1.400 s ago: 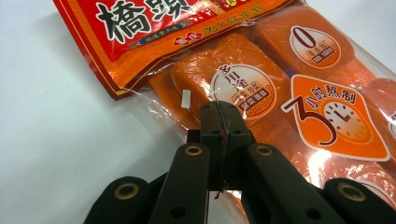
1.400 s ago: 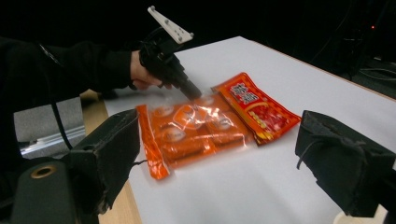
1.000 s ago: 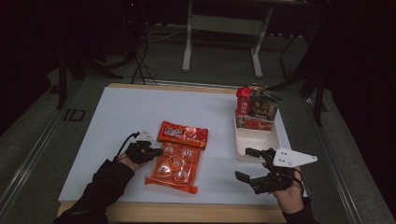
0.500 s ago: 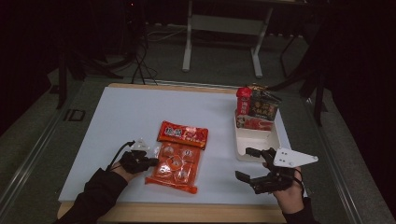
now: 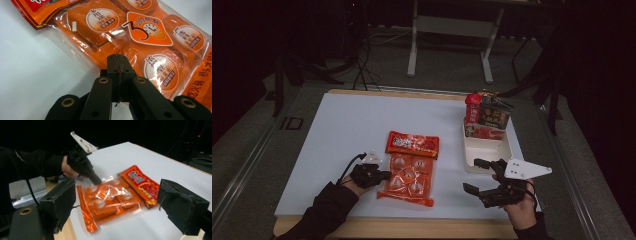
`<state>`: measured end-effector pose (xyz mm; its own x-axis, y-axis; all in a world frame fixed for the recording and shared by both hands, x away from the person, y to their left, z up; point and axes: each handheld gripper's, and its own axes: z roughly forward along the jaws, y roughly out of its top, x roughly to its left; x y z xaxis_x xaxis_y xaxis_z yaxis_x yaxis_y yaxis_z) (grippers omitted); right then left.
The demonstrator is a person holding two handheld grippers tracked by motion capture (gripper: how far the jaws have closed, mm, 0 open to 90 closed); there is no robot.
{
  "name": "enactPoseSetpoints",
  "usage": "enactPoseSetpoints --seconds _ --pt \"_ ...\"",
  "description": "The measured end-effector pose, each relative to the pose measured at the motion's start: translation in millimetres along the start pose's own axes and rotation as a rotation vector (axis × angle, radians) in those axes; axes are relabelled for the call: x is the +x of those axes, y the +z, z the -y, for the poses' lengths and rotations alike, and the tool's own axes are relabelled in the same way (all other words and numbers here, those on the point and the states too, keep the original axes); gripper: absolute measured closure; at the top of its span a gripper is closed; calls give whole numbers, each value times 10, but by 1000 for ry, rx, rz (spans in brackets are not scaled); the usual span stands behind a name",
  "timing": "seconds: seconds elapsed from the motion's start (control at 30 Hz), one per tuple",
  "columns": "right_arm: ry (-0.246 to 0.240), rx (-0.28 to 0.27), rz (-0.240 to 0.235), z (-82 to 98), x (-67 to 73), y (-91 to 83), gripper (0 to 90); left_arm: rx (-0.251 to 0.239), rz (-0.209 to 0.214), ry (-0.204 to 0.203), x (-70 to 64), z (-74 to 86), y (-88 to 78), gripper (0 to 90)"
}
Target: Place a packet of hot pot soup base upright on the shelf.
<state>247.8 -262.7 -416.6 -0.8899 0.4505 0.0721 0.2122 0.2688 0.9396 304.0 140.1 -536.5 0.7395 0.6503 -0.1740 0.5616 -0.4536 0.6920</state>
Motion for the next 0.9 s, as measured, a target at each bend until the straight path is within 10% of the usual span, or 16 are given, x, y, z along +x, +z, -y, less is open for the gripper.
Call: enactPoseSetpoints --seconds 0.53,0.9 --pt "6 -5 -2 25 2 -17 151 -1 70 28 -229 -171 245 900" --pt "-23 -4 56 32 4 -53 143 -80 87 2 -133 -276 54 832"
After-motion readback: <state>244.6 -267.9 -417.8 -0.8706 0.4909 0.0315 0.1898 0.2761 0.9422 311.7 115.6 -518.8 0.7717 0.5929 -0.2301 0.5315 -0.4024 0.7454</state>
